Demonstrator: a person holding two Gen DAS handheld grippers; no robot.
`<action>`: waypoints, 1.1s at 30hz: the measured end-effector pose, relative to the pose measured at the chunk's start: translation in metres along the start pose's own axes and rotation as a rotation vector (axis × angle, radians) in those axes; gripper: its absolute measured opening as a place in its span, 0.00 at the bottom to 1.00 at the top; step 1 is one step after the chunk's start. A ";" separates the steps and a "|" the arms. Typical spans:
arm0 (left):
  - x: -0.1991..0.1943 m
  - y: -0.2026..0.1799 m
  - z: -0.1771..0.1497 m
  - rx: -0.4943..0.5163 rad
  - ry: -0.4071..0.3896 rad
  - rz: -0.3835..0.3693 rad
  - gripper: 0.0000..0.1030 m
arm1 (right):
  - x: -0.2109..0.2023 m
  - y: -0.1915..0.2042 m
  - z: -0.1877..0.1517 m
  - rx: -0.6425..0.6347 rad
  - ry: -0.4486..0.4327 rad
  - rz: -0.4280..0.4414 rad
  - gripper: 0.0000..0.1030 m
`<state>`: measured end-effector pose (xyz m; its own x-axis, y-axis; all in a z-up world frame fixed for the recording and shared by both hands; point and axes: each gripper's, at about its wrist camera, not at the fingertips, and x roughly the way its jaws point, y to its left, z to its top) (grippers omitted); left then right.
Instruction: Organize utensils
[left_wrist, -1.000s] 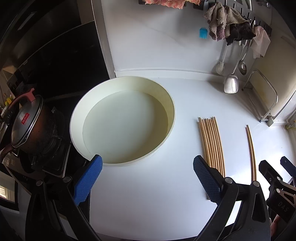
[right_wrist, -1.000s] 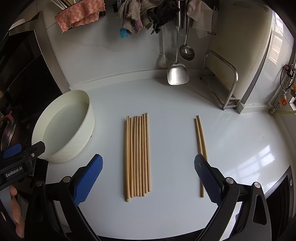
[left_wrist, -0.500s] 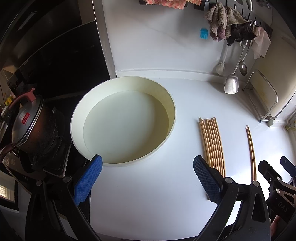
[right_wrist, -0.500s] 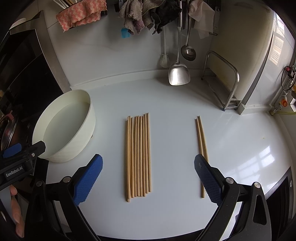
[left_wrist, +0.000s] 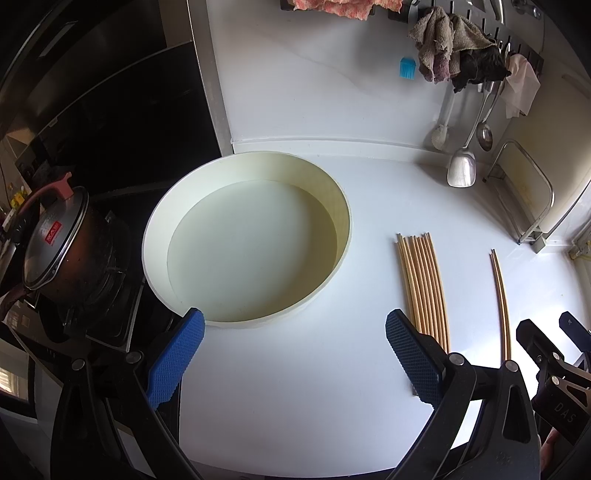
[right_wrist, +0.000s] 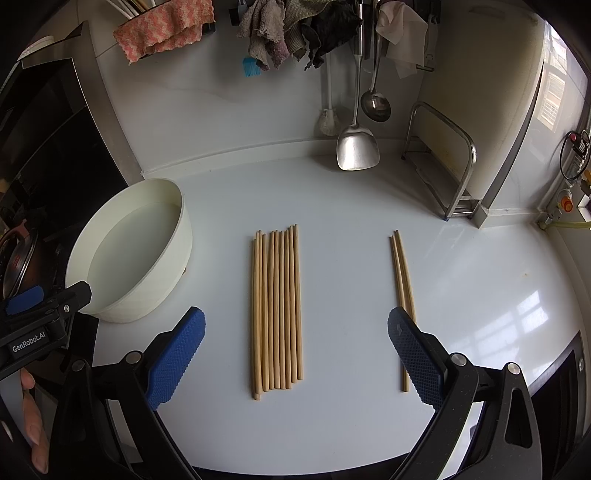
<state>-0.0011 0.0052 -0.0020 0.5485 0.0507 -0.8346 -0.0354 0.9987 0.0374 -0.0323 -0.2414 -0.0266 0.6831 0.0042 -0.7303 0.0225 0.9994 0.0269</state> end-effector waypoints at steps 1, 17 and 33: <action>0.000 0.000 0.000 0.000 -0.001 0.000 0.94 | 0.000 0.000 0.001 0.000 0.000 0.000 0.92; 0.010 -0.017 -0.010 0.031 0.017 -0.045 0.94 | 0.002 -0.021 -0.020 0.010 0.007 -0.040 0.92; 0.068 -0.073 -0.042 -0.002 0.035 -0.086 0.94 | 0.055 -0.132 -0.053 0.078 0.018 -0.132 0.92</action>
<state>0.0032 -0.0649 -0.0845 0.5197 -0.0356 -0.8536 0.0089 0.9993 -0.0363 -0.0365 -0.3711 -0.1069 0.6576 -0.1255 -0.7429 0.1681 0.9856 -0.0177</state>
